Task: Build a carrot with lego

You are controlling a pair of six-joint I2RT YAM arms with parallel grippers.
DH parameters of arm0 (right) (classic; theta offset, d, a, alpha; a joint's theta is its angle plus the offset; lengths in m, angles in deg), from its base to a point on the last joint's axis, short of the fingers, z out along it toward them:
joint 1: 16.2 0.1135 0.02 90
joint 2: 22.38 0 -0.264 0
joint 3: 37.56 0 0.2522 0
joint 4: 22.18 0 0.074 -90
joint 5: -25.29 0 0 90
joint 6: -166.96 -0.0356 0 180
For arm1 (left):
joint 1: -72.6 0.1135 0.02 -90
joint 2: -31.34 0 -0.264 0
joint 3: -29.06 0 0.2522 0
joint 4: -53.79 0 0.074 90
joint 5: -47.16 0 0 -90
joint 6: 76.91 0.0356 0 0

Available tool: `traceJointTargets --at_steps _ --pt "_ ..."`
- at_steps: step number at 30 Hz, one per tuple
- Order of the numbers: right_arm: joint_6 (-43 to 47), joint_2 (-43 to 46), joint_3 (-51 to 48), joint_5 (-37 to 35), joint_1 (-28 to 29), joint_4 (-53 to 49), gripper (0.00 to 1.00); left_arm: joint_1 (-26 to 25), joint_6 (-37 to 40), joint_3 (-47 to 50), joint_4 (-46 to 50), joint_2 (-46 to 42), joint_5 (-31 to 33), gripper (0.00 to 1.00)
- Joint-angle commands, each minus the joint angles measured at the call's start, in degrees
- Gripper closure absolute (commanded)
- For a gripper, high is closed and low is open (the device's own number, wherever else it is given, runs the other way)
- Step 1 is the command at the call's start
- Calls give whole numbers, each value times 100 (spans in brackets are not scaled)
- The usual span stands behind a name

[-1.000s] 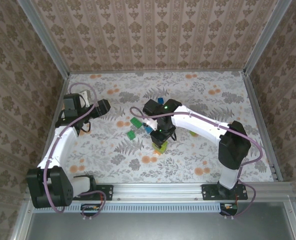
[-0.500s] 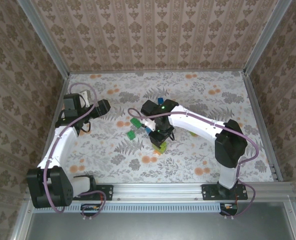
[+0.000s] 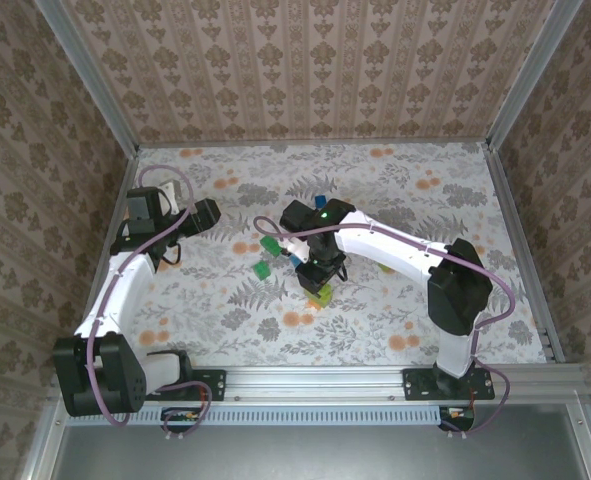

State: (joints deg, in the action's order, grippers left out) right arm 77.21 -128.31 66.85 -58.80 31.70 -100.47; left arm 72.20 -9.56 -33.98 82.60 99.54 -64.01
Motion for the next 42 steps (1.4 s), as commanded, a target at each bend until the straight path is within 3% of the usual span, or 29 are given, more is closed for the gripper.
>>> traceJointTargets --at_steps 1,42 --pt "155 -74 -137 13 36 -180 68 -44 121 -217 147 -22 34 0" --pt "159 27 -566 -71 36 -62 68 -52 130 -200 138 -62 -1 0"
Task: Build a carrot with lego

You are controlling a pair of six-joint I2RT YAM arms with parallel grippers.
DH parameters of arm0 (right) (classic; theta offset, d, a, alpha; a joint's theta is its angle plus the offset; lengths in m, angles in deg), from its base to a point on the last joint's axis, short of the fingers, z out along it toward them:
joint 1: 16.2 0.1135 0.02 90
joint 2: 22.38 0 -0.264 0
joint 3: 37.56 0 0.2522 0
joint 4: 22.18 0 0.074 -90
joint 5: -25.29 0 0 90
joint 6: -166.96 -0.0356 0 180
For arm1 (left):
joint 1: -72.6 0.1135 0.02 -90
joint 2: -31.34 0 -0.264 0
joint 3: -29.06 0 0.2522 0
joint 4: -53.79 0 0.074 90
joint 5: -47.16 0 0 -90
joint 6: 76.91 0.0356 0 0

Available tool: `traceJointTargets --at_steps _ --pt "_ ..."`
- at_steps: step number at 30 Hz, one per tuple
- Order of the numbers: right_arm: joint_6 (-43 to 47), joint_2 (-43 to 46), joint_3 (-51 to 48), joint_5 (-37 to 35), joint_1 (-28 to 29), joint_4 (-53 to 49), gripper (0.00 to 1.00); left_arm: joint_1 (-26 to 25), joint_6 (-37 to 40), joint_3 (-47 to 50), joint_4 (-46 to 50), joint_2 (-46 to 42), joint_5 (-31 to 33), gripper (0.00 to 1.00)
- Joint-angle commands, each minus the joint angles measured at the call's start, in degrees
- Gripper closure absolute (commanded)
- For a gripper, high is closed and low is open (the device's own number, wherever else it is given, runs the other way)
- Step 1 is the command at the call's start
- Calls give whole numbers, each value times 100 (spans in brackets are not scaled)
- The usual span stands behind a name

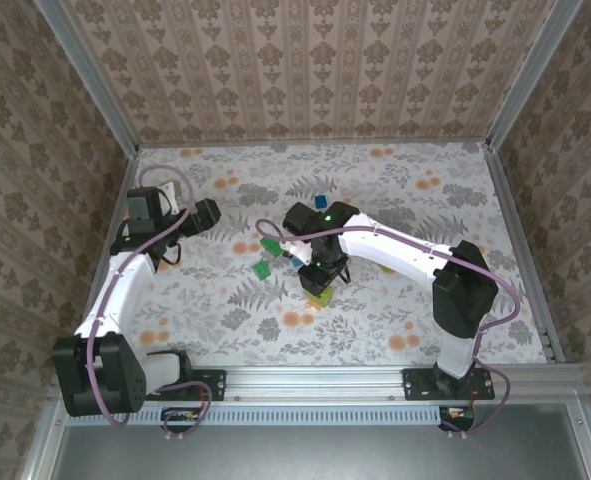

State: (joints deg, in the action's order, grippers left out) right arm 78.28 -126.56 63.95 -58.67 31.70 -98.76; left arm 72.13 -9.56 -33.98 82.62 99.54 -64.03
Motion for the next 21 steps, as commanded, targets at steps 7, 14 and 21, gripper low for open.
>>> traceJointTargets --at_steps 7,14,21 --pt "44 -206 -331 -103 57 -221 68 -50 132 -205 122 -53 -5 0" --pt "87 -284 -448 -251 93 -286 68 -56 133 -205 119 -44 1 0" --pt "118 -183 -581 -296 97 -263 68 -58 132 -204 117 -44 -1 0"
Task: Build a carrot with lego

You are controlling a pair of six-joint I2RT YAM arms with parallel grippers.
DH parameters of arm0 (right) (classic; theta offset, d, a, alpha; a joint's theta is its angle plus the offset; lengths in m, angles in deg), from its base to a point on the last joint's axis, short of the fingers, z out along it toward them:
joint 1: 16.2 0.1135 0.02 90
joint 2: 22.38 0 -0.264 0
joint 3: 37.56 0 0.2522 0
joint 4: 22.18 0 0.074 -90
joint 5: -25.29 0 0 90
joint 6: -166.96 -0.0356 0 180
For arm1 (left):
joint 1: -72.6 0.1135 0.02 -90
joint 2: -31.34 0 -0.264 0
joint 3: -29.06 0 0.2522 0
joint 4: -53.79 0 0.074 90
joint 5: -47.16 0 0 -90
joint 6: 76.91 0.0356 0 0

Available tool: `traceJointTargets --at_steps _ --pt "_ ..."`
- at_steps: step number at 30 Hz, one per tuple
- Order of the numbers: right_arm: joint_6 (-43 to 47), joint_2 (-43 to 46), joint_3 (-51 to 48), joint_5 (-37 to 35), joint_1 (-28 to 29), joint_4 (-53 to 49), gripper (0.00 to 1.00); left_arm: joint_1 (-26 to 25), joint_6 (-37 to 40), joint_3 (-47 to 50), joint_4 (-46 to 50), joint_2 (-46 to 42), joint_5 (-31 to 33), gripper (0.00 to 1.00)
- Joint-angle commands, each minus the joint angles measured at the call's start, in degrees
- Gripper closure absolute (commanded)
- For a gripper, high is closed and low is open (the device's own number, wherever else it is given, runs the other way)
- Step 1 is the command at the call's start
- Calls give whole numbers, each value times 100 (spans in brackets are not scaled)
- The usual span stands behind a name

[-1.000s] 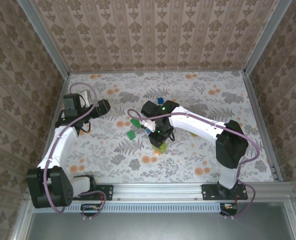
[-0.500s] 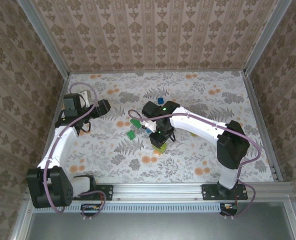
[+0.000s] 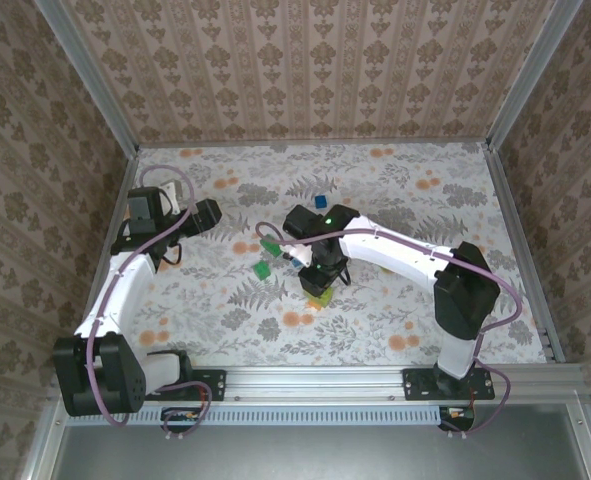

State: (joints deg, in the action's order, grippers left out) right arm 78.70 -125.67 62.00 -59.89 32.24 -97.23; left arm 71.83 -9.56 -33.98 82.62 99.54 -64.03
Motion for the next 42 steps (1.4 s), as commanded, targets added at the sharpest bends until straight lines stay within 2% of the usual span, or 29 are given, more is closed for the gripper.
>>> traceJointTargets --at_steps 1,11,15,22,27,42 --pt "73 -292 -393 -161 53 -403 68 -26 131 -197 118 -48 -2 0" --pt "182 -676 -573 19 77 -287 68 -28 146 -199 117 -67 10 0" --pt "186 -569 -499 19 76 -277 68 -26 136 -204 118 -61 1 0" --pt "592 -402 516 -139 49 -700 67 -24 128 -200 101 -48 -25 0" --pt "1237 -589 1139 87 36 -973 65 -30 130 -201 119 -84 -26 0" --pt "2038 -1138 1539 -201 -54 -1563 63 -31 134 -196 93 -79 -36 0"
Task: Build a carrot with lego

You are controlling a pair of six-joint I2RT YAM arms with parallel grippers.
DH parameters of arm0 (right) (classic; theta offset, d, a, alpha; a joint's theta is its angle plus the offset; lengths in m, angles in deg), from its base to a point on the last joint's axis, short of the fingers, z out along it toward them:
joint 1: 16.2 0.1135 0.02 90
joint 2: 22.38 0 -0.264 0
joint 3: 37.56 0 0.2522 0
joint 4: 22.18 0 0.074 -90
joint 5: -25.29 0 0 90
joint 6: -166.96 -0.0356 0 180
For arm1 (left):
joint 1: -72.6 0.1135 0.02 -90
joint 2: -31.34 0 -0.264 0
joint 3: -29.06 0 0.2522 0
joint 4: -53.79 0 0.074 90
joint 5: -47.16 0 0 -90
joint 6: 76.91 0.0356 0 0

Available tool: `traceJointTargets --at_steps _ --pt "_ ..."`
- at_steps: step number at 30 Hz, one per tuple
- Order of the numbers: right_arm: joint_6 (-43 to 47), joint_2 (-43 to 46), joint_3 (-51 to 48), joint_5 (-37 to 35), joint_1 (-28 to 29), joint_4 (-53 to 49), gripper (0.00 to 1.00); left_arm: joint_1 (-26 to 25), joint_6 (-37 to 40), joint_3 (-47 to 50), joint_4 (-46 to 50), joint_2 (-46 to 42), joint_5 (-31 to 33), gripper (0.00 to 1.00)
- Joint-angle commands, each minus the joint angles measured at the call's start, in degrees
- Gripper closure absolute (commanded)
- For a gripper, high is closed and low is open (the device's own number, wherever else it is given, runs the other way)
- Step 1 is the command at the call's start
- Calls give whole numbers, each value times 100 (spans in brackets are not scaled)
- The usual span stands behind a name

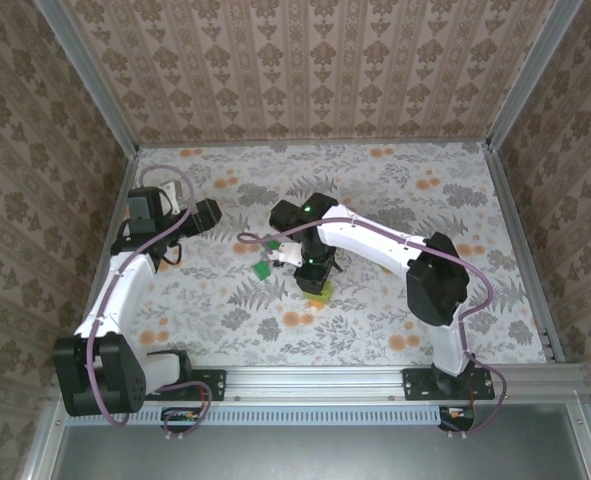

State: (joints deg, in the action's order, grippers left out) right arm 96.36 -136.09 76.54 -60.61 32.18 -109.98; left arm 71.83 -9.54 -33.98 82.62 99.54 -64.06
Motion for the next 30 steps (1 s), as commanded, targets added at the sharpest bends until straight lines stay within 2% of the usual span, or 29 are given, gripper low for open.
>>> traceJointTargets --at_steps 1,12,20,25,27,30 --pt "299 -86 48 -128 -57 -249 63 -36 128 -196 101 -79 -32 0" --pt "304 160 -456 -54 -68 184 56 -44 136 -200 74 0 -23 0" --pt "293 472 -604 160 -66 455 36 -54 129 -205 72 9 -7 0" --pt "137 1009 -782 234 -133 816 25 -55 141 -202 72 17 2 0" --pt "-55 1320 -868 92 -234 993 19 -59 144 -198 66 10 -6 0" --pt "-416 1784 -1051 -323 -440 1214 17 -67 139 -188 54 0 -28 0"
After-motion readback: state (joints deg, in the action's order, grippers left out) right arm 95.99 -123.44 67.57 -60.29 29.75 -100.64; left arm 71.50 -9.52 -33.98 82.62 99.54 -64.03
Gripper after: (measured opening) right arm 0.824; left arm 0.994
